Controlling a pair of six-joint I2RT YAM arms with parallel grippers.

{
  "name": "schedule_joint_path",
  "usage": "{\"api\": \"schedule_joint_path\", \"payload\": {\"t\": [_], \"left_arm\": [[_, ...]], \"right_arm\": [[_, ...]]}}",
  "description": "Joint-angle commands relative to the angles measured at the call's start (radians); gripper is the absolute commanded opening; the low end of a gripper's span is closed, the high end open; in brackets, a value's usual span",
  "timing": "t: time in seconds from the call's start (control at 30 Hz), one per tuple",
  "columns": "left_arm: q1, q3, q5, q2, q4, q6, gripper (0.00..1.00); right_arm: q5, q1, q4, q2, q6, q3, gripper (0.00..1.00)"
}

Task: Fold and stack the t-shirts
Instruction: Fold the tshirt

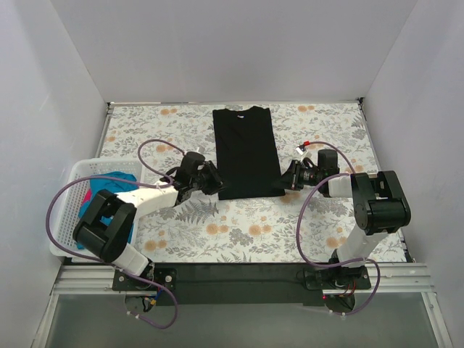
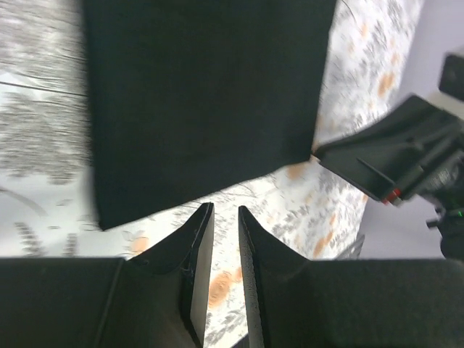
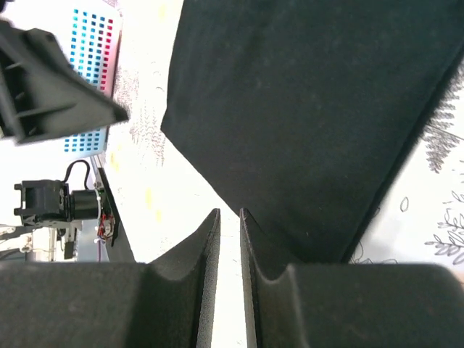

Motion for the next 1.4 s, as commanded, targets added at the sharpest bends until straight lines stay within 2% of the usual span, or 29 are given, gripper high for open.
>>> {"api": "schedule_joint_path", "payload": {"t": [0.0, 0.33, 0.47, 0.6, 0.7, 0.73, 0.77, 0.83, 0.87, 0.93, 0.97, 1.07, 1.13, 1.2, 1.37], "left_arm": [[-0.035, 0.051, -0.032, 0.025, -0.013, 0.031, 0.19], [-0.035, 0.039, -0.079, 0.160, -0.056, -0.020, 0.14], [-0.037, 0.023, -0.115, 0.155, -0.106, -0.041, 0.13], [-0.035, 0.058, -0.160, 0.091, -0.176, -0.020, 0.16], [-0.038, 0.101, -0.269, 0.026, -0.272, -0.015, 0.26], [-0.043, 0.114, -0.327, 0.014, -0.300, -0.011, 0.33], [-0.046, 0.129, -0.346, 0.006, -0.355, 0.005, 0.36], [-0.061, 0.164, -0.387, -0.004, -0.401, 0.017, 0.49], [-0.069, 0.175, -0.413, -0.003, -0.442, 0.026, 0.54], [-0.092, 0.206, -0.438, 0.012, -0.482, 0.045, 0.62], [-0.097, 0.216, -0.446, 0.026, -0.518, 0.052, 0.69], [-0.118, 0.273, -0.454, 0.083, -0.574, 0.083, 0.78], [-0.135, 0.310, -0.467, 0.138, -0.605, 0.112, 0.81], [-0.146, 0.373, -0.486, 0.172, -0.654, 0.126, 0.82], [-0.167, 0.448, -0.483, 0.258, -0.711, 0.167, 0.79]], "right_arm": [[-0.007, -0.011, 0.012, 0.005, 0.000, -0.020, 0.23], [0.041, -0.097, 0.015, 0.107, 0.016, -0.078, 0.22], [0.033, -0.101, 0.015, 0.105, 0.026, -0.080, 0.22], [0.033, -0.100, 0.008, 0.021, 0.035, -0.083, 0.22], [0.082, -0.090, -0.044, -0.109, 0.017, -0.080, 0.23], [0.108, -0.086, -0.078, -0.137, 0.003, -0.077, 0.23], [0.181, -0.072, -0.113, -0.165, -0.017, -0.070, 0.24], [0.264, -0.054, -0.267, -0.232, -0.090, -0.029, 0.25], [0.368, -0.025, -0.316, -0.251, -0.114, -0.012, 0.31], [0.482, 0.011, -0.476, -0.292, -0.158, 0.049, 0.38], [0.602, 0.053, -0.526, -0.303, -0.186, 0.071, 0.45], [0.822, 0.136, -0.658, -0.326, -0.212, 0.135, 0.55], [0.887, 0.163, -0.701, -0.332, -0.214, 0.158, 0.59], [0.898, 0.181, -0.723, -0.350, -0.208, 0.154, 0.69], [0.935, 0.213, -0.726, -0.378, -0.204, 0.123, 0.72]]}}
